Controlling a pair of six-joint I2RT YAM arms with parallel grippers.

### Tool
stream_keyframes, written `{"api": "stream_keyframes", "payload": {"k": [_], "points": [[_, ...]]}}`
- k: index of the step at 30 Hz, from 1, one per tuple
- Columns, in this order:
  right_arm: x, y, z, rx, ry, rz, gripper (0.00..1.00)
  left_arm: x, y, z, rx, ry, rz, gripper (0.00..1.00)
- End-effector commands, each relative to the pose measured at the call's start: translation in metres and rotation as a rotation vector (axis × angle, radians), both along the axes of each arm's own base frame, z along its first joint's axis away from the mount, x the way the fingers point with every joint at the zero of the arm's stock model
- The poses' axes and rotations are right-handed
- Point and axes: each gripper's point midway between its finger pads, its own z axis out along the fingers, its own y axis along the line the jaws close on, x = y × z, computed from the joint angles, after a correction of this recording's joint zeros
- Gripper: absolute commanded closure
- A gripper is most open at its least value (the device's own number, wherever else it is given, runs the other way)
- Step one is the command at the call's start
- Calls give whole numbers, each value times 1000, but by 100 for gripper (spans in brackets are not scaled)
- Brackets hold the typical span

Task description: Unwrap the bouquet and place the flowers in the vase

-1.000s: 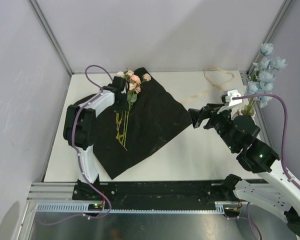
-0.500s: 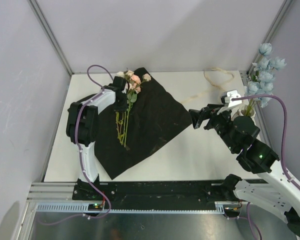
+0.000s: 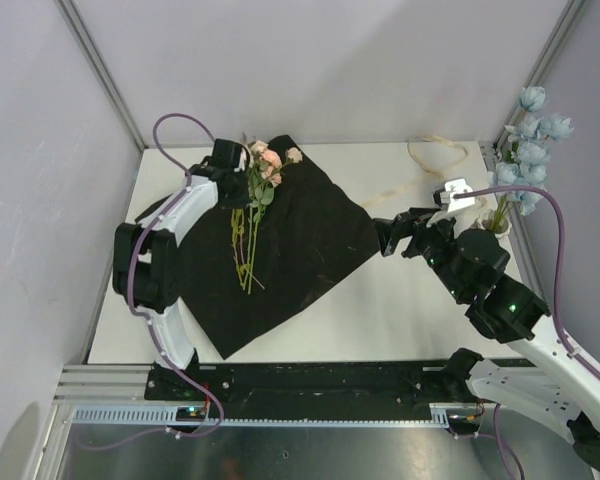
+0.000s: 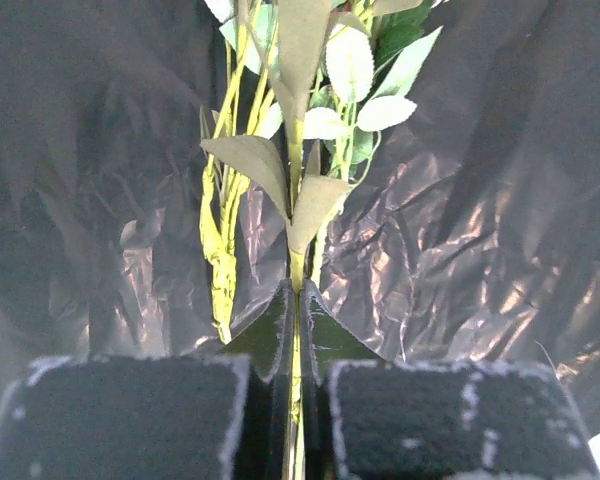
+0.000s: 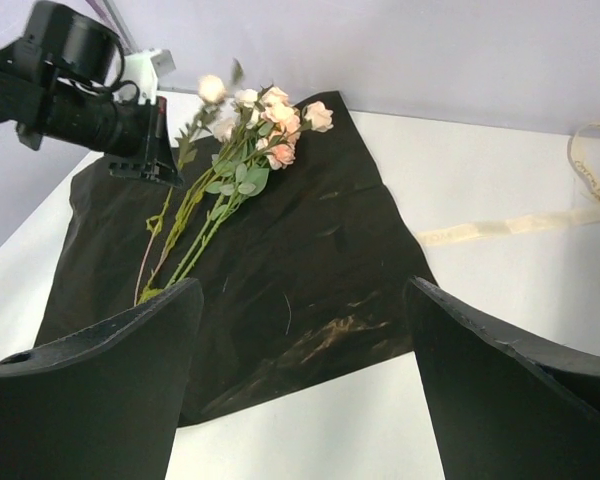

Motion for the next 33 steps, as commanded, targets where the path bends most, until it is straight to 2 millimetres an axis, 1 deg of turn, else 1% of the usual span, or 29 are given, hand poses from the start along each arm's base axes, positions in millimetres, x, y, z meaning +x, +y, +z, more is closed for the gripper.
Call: {"api": "stream_keyframes", "payload": {"k": [1,4,8,10,12,14,15,16,18,20,24,28,33], "points": [[4,13,8,62,-16,26,12,-7,-4,35,-62,-76,4,100],[9,28,2,103,14,58,12,-18,-12,51,-121,-96,-25,100],[17,45,-6,178,77,85,12,-36,-30,81,-210,-138,-110,100],[21,54,-9,243,120,110,11,-50,-39,103,-259,-176,-168,100],[24,61,-10,322,155,142,12,-65,-49,120,-304,-204,-225,100],[27,70,-7,405,170,187,14,-82,-59,134,-351,-225,-287,100],[27,75,-6,436,174,218,15,-91,-66,139,-379,-225,-323,100],[27,79,-7,460,182,240,15,-101,-72,145,-403,-231,-360,100],[25,89,-7,495,190,290,17,-124,-88,151,-470,-218,-457,100],[23,100,-8,524,205,341,19,-147,-101,151,-515,-199,-541,100],[18,125,-11,553,227,436,24,-180,-115,154,-546,-199,-664,100],[16,149,-16,574,244,494,30,-200,-120,157,-549,-219,-737,100],[16,172,-16,633,251,555,37,-212,-121,153,-558,-214,-778,100]]}}
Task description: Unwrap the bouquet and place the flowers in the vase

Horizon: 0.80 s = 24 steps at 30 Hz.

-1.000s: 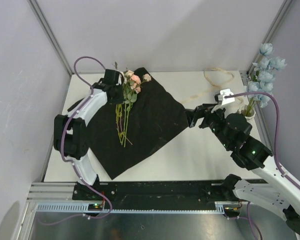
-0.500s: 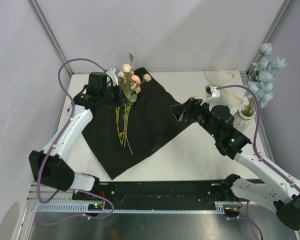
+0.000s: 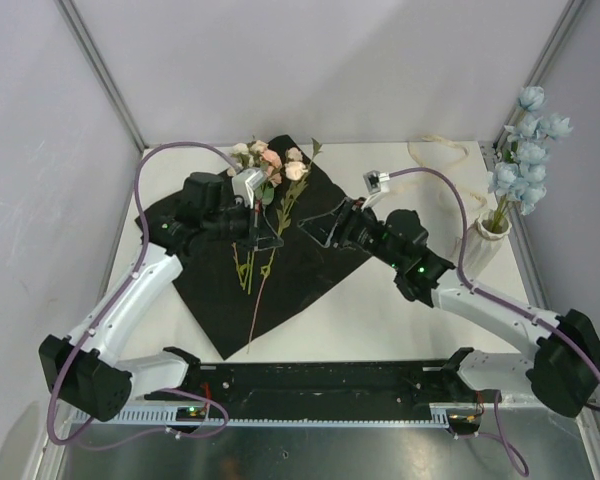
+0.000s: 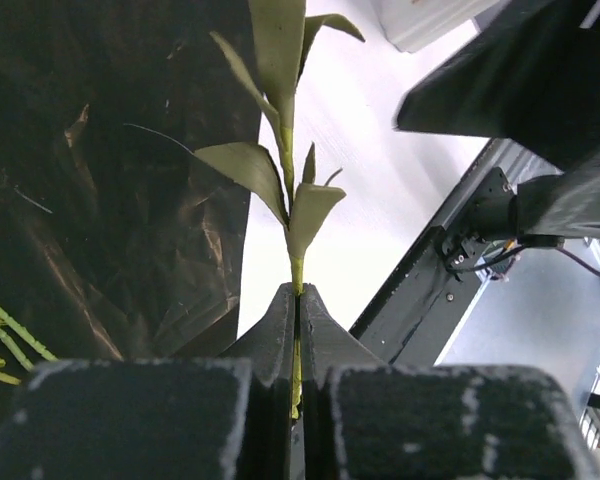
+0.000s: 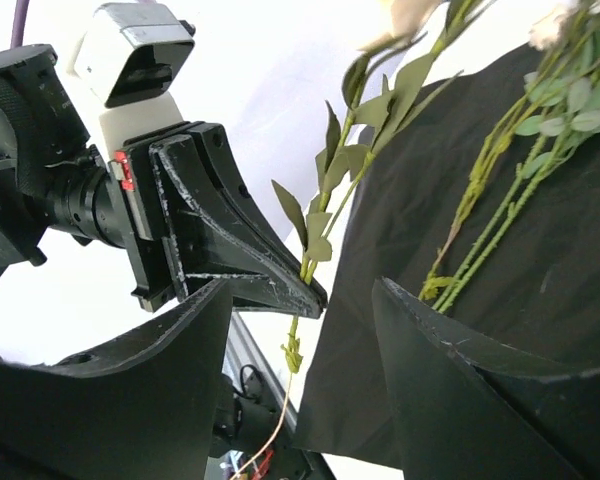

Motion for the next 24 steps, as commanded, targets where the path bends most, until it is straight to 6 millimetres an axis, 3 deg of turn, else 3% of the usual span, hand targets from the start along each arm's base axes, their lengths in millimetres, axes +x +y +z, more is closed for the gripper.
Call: {"api": "stream_keyframes", "payload": {"k": [1,10,16,18,21,24], "points": [[-5,19,30,145,-57,61,38,-18,-6,14,-42,-59,-96,100],[-1,49,21,171,-21,114,42,-28,-9,20,-63,-79,-131,100],[0,55,21,173,-21,117,49,-33,-13,22,-74,-80,-155,100],[1,57,21,171,-25,117,56,-34,-14,22,-78,-78,-163,100],[0,59,21,170,-31,120,75,-34,-13,22,-76,-79,-159,99],[1,56,24,164,-54,106,93,-32,-12,22,-70,-83,-148,91]]}}
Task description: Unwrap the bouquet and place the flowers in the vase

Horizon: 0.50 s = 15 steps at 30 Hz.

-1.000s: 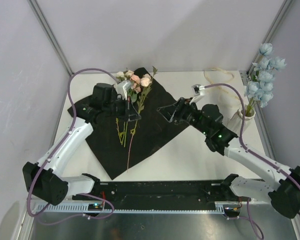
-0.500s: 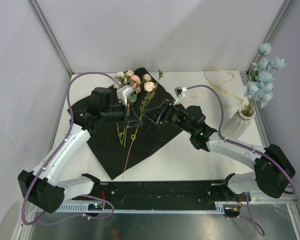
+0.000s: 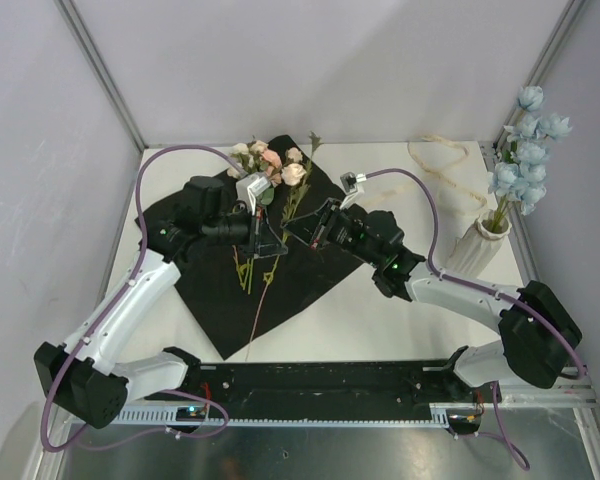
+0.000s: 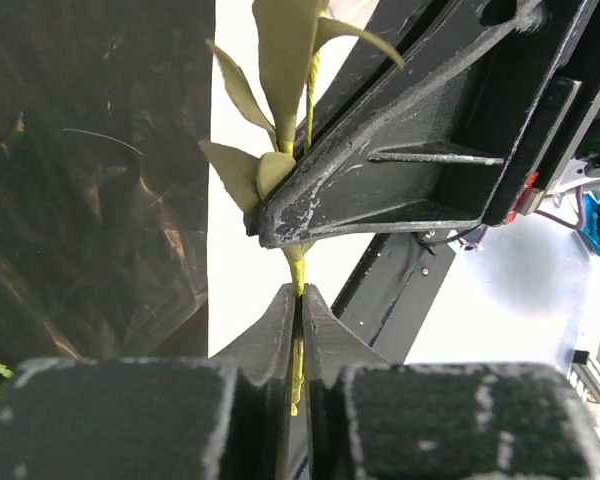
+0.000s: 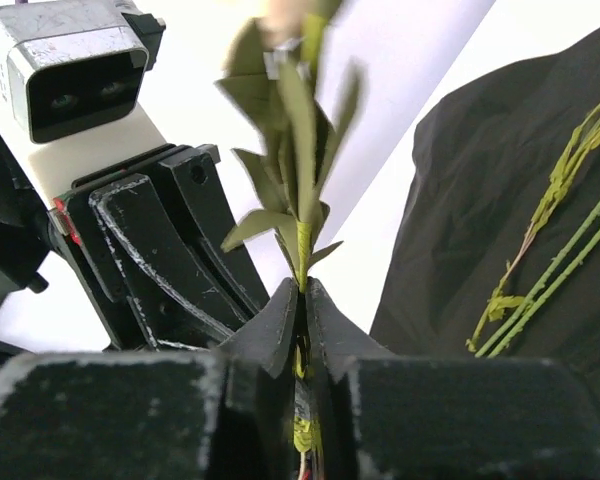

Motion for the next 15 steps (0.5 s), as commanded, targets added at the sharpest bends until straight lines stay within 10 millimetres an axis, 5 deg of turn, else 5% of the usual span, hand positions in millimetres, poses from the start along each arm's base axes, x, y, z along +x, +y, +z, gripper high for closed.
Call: {"api": "stream_keyframes", "payload": {"k": [1,8,15], "points": [[2,-2,38,62,-100,-20,97,-4,-1,10,-16,-59,-21,85],[26,-57,57,-71,-248,-216,100,1,6,9,7,-81,31,24],[30,-168,99,-402,-584,-578,100,14,19,9,57,-126,138,1]]}}
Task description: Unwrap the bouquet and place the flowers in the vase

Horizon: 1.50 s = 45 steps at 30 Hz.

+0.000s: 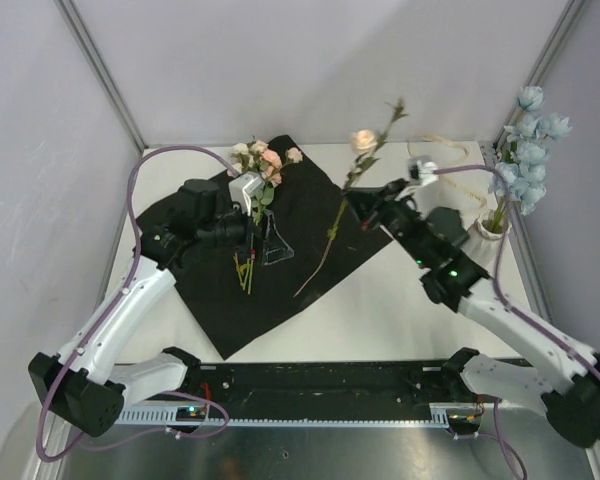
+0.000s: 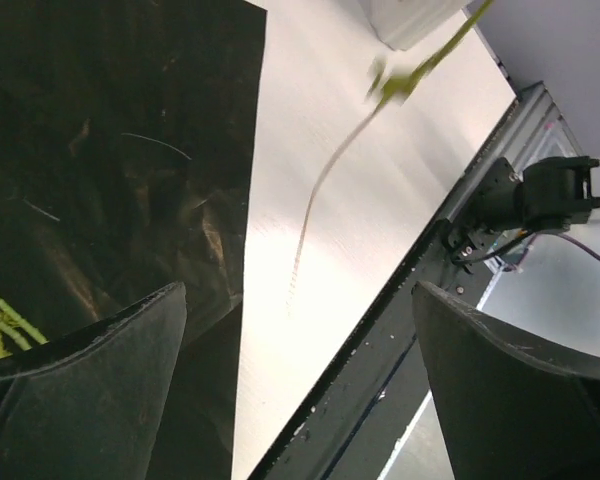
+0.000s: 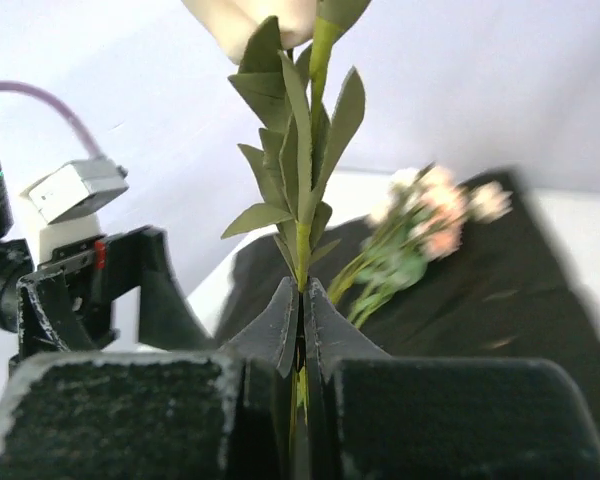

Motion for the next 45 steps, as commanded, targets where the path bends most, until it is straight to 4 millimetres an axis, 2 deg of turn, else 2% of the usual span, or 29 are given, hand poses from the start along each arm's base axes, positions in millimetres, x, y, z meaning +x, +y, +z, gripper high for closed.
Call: {"api": "stream_keyframes", "payload": {"k": [1,5,9,14,18,25,31,38,45], "points": [[-1,-80,49,-251,-286,-303,100,12,12,8,30,-78,102,1],[-21,-142,86,-366,-446,-502,100,22,24,8,62,-96,187,0],[-36,-191,120,-473,-529,-672,100,29,32,5,91,-101,245,0],[-52,-232,160,-602,-602,-826,100,31,34,3,101,-97,258,0],[-55,-254,174,-721,-621,-915,100,32,35,3,105,-97,263,0],[-54,-272,180,-813,-594,-969,100,33,36,2,108,-94,268,0],[-51,-270,176,-821,-580,-944,100,32,36,3,108,-98,270,0],[-41,-265,156,-821,-521,-896,100,33,37,2,109,-97,271,0],[-18,-263,131,-774,-474,-864,100,32,37,3,106,-98,271,0]]}}
